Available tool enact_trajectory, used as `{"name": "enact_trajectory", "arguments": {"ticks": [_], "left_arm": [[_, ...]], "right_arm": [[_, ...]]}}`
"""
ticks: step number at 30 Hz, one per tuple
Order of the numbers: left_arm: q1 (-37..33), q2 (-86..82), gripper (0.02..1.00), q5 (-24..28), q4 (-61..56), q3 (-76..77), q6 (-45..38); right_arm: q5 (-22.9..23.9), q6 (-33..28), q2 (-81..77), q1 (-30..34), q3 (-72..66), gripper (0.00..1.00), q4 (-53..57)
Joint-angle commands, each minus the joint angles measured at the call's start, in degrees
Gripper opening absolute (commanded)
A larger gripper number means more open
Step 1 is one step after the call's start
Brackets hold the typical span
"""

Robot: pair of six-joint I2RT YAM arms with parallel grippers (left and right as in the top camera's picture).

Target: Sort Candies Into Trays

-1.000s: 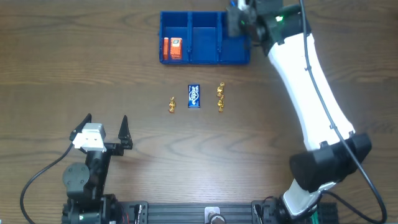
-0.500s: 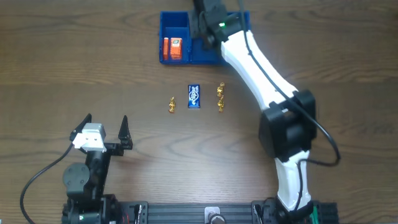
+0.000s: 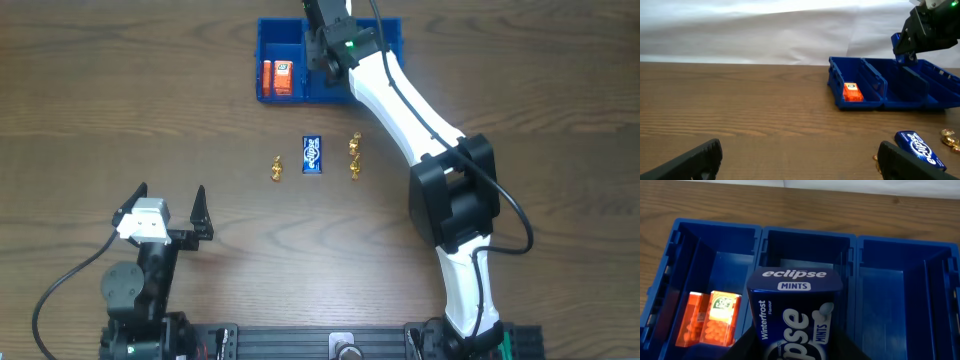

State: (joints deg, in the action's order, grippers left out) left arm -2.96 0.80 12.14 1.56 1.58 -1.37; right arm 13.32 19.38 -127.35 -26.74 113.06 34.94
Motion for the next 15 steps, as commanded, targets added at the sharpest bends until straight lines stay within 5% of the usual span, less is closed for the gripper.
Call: {"name": "enact_trajectory", "arguments": {"ticks": [1,3,4,5,6,15], "left_arm": [[0.0,-0.4,0.998,1.3,1.6,-1.3,-0.4],[0.0,-0.4,0.998,1.3,1.6,-1.3,-0.3],[0.0,-0.4,0.998,1.3,1.6,-1.3,-0.4],[0.0,-0.4,0.998,1.3,1.6,-1.3,-0.4],[0.0,-0.4,0.998,1.3,1.6,-1.3,-0.4],[0.0,-0.4,0.998,1.3,1.6,-1.3,-0.4]], "right_arm": [[1.7,1.9,-0.2,0.1,0.3,0.159,0.0],[1.7,1.9,-0.3,0.1,0.3,0.349,0.1],[1.6,1.9,-0.3,0.1,0.3,0.575,0.2],[1.6,1.9,-0.3,0.1,0.3,0.901,0.3],[1.6,1.9,-0.3,0.1,0.3,1.000,0.3],[1.4,1.8,2.2,-0.2,1.5,1.000,5.1]]}}
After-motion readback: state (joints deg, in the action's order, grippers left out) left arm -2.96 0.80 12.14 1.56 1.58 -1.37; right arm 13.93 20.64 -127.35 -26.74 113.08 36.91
